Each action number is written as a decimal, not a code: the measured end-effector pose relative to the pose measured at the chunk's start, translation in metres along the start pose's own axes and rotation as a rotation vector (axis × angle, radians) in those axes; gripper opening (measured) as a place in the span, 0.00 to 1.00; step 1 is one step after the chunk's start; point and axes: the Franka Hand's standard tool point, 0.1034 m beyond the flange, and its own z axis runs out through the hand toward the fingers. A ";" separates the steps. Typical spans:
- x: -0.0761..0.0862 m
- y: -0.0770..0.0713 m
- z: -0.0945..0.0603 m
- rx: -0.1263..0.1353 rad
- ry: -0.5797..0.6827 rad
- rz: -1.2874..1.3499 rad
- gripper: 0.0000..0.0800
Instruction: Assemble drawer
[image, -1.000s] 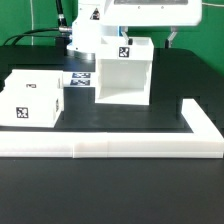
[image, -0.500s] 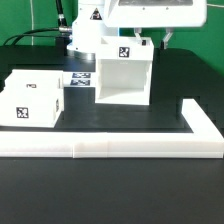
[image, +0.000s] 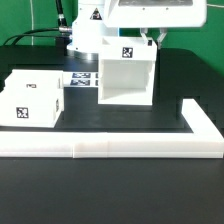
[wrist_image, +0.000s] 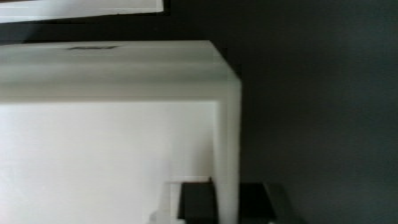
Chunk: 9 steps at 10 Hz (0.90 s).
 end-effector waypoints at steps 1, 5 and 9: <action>0.000 0.000 0.000 0.000 0.000 0.000 0.05; 0.017 0.000 0.000 0.012 0.006 -0.050 0.05; 0.082 -0.012 -0.001 0.040 0.062 -0.036 0.05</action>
Offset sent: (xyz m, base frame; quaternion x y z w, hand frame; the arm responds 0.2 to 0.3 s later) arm 0.0000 0.0000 0.0000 0.0000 0.0000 0.0000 1.0000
